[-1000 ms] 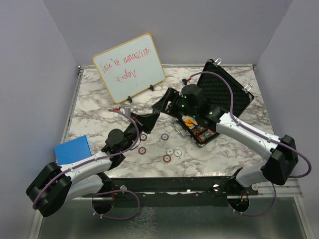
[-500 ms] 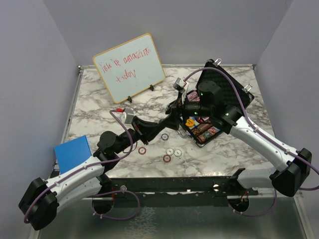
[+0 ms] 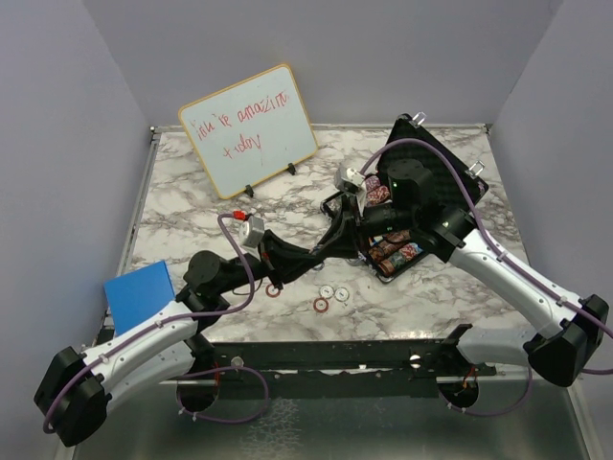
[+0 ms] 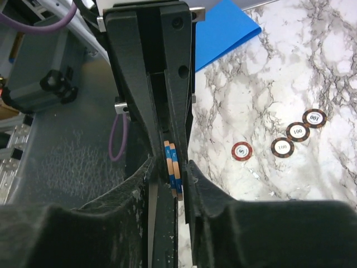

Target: Pack up texas hold em set

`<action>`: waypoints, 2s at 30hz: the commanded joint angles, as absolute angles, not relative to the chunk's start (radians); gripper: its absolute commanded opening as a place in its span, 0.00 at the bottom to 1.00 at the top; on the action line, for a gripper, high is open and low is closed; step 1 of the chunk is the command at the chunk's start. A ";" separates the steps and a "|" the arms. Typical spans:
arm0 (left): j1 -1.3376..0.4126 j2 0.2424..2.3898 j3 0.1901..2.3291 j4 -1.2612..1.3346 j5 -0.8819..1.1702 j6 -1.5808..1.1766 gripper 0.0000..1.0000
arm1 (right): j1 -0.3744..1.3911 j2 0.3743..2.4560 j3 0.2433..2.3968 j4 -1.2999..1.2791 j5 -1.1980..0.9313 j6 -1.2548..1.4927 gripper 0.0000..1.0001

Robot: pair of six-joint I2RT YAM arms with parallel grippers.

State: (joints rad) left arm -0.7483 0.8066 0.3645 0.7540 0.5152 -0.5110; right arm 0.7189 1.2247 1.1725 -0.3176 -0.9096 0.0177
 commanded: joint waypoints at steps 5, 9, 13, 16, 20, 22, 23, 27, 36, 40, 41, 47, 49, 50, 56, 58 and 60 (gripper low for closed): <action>-0.751 0.772 0.393 0.725 0.543 -0.474 0.00 | 0.721 1.253 1.192 -0.392 -0.956 -0.038 0.28; -0.750 0.775 0.393 0.717 0.541 -0.471 0.00 | 0.721 1.259 1.198 -0.368 -0.943 -0.029 0.10; -0.750 0.758 0.385 0.689 0.478 -0.472 0.34 | 0.721 1.256 1.191 -0.319 -0.883 -0.005 0.00; -0.750 0.709 0.358 0.656 0.382 -0.458 0.65 | 0.721 1.250 1.187 -0.296 -0.784 0.020 0.01; -0.751 0.601 0.321 0.564 0.184 -0.432 0.98 | 0.721 1.250 1.184 -0.278 -0.572 0.049 0.00; -0.750 0.546 0.318 0.478 0.067 -0.425 0.99 | 0.719 1.266 1.185 -0.281 -0.432 0.059 0.00; -0.750 0.524 0.323 0.429 0.001 -0.425 0.99 | 0.719 1.284 1.191 -0.291 -0.361 0.061 0.00; -0.750 0.465 0.377 0.190 -0.252 -0.448 0.99 | 0.706 1.392 1.230 -0.340 -0.062 0.084 0.01; -0.750 0.449 0.463 -0.053 -0.478 -0.470 0.99 | 0.585 1.644 1.315 -0.402 0.017 -0.014 0.01; -0.750 0.460 0.456 -0.046 -0.481 -0.471 0.99 | 0.584 1.743 1.369 -0.442 0.031 -0.053 0.00; -0.751 0.465 0.457 -0.046 -0.482 -0.470 0.99 | 0.583 1.758 1.375 -0.443 0.042 -0.054 0.00; -0.750 0.468 0.452 -0.032 -0.472 -0.467 0.99 | 0.577 1.812 1.400 -0.440 0.044 -0.053 0.00; -0.750 0.464 0.448 -0.029 -0.472 -0.469 0.99 | 0.577 1.829 1.410 -0.444 0.038 -0.057 0.00; -0.751 0.462 0.447 -0.029 -0.472 -0.469 0.99 | 0.576 1.838 1.414 -0.447 0.037 -0.058 0.00; -0.750 0.456 0.445 -0.026 -0.461 -0.466 0.99 | 0.575 1.893 1.445 -0.470 0.030 -0.073 0.00; -0.750 0.457 0.445 -0.013 -0.442 -0.461 0.99 | 0.575 1.912 1.458 -0.482 0.036 -0.075 0.01; -0.750 0.458 0.445 -0.004 -0.425 -0.458 0.99 | 0.575 1.923 1.465 -0.488 0.044 -0.077 0.01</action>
